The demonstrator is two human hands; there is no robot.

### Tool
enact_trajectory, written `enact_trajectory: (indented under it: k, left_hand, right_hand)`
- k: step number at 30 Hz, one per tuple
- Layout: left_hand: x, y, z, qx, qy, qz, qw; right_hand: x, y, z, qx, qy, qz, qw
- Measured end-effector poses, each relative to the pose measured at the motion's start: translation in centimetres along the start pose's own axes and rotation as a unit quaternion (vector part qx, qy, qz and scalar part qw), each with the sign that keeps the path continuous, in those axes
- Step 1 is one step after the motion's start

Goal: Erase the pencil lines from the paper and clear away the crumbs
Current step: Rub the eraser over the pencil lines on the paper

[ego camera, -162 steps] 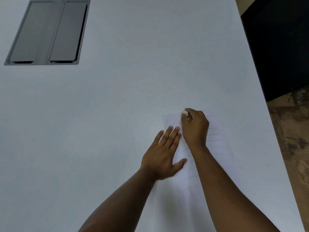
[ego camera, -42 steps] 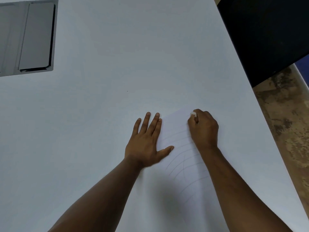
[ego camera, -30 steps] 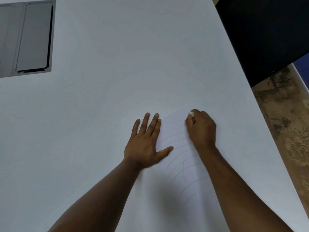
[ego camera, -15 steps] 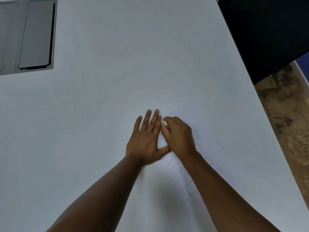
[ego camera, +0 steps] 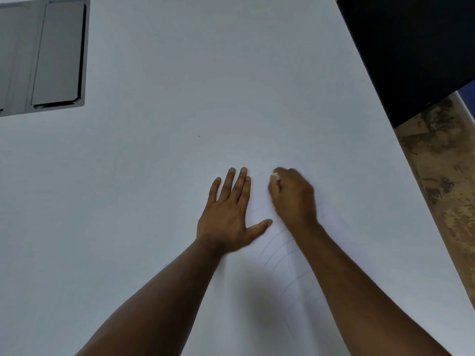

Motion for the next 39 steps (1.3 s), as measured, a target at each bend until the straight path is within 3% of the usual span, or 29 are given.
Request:
enact_trajectory:
  k: [4,9,11,15,18,23,26,32,37,39]
  left_hand:
    - [0.1,-0.1,0.1,0.01,-0.001,-0.016,1.0]
    - [0.2,0.0,0.0,-0.01,0.004,0.016,1.0]
    - [0.2,-0.1,0.1,-0.012,0.004,0.013,1.0]
    - [0.0,-0.1,-0.1,0.011,-0.003,-0.02,1.0]
    - [0.0,-0.1,-0.1,0.013,-0.004,-0.024,1.0]
    - [0.2,-0.1,0.0,-0.007,0.01,0.011,1.0]
    - [0.1,0.0,0.0,-0.014,0.01,0.018,1.0]
    - [-0.2,-0.2,-0.1,0.008,-0.005,-0.017,1.0]
    - [0.0,-0.1,-0.1,-0.007,-0.003,0.009,1.0]
    - [0.0,-0.1,0.0,-0.007,-0.003,0.006,1.0]
  right_hand:
    - [1.2,-1.9,3.6,-0.088,-0.002,0.028,0.996]
    - [-0.7,1.4,-3.0,0.038,-0.047,-0.043,0.997]
    - [-0.6,1.7,-3.3,0.059,-0.023,-0.036,0.997]
    - [1.0,-1.1,2.5,-0.026,0.071,0.037,0.996]
    - [1.3,-2.0,4.2,-0.047,0.027,0.025,0.998]
    - [0.1,1.1,-1.7,0.065,-0.077,-0.041,0.994]
    - [-0.5,2.1,-3.7,0.126,-0.051,-0.054,0.989]
    - [0.9,-2.2,1.4,0.011,0.015,0.015,1.0]
    - [-0.4,0.9,-3.4,0.102,-0.044,-0.087,0.99]
    - [-0.7,1.2,-4.0,0.116,-0.027,-0.081,0.99]
Point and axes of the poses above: each hand's wrist, its own y-axis away from the middle knuckle, its own x-axis out of the back of the hand, z = x × y, the point moved 8 cm from there along -y, towards the middle knuckle, and after that the axes turned 10 degrees about y, right-handed, at the moved point
